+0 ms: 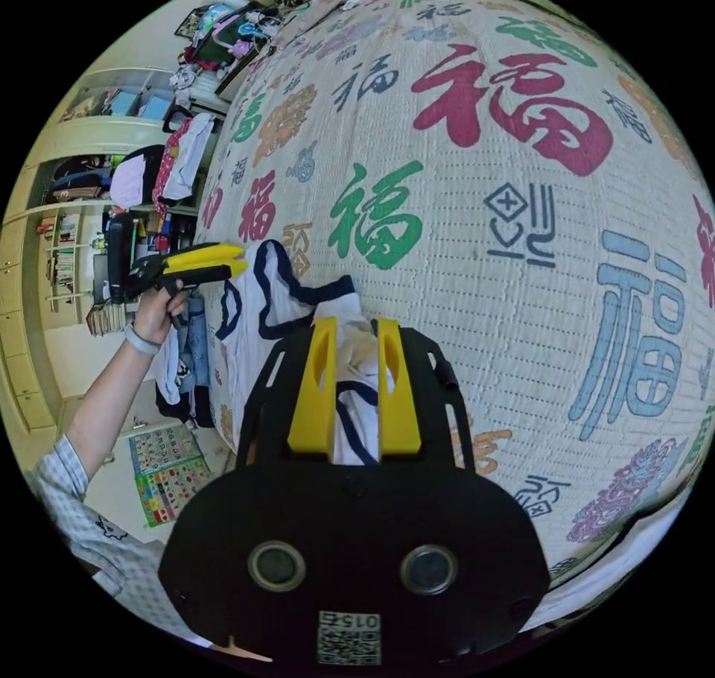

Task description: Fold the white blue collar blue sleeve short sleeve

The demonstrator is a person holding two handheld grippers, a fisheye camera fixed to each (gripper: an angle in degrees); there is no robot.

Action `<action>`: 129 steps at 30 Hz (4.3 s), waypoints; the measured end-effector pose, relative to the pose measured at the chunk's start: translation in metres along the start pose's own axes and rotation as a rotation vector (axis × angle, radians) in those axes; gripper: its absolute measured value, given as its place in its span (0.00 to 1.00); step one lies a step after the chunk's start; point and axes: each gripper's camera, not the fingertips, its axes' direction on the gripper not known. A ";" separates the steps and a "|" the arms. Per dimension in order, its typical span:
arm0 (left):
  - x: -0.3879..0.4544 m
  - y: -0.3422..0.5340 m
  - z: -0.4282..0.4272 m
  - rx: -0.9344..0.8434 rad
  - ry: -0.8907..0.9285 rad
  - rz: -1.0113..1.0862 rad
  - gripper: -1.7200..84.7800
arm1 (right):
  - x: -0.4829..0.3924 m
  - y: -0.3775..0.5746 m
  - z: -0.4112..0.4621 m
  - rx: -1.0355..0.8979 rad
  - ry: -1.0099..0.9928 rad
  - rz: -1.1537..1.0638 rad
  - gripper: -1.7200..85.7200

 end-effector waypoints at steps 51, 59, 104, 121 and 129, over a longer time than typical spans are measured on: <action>0.042 0.148 -0.124 0.634 0.311 0.155 0.02 | -0.028 0.303 -0.426 0.494 0.202 -0.352 0.02; -0.049 0.082 0.083 0.567 0.633 -0.367 0.04 | 0.183 0.215 -0.326 0.457 0.003 0.152 0.07; 0.012 0.090 0.306 -0.026 0.453 -0.533 0.02 | 0.477 0.403 -0.386 -0.214 -0.136 0.377 0.02; 0.075 -0.048 0.313 -0.308 0.225 -0.488 0.10 | 0.522 0.377 -0.465 -0.046 -0.049 0.447 0.08; 0.192 -0.351 0.259 0.102 0.261 0.114 0.13 | 0.539 0.250 -0.504 0.303 -0.083 0.353 0.08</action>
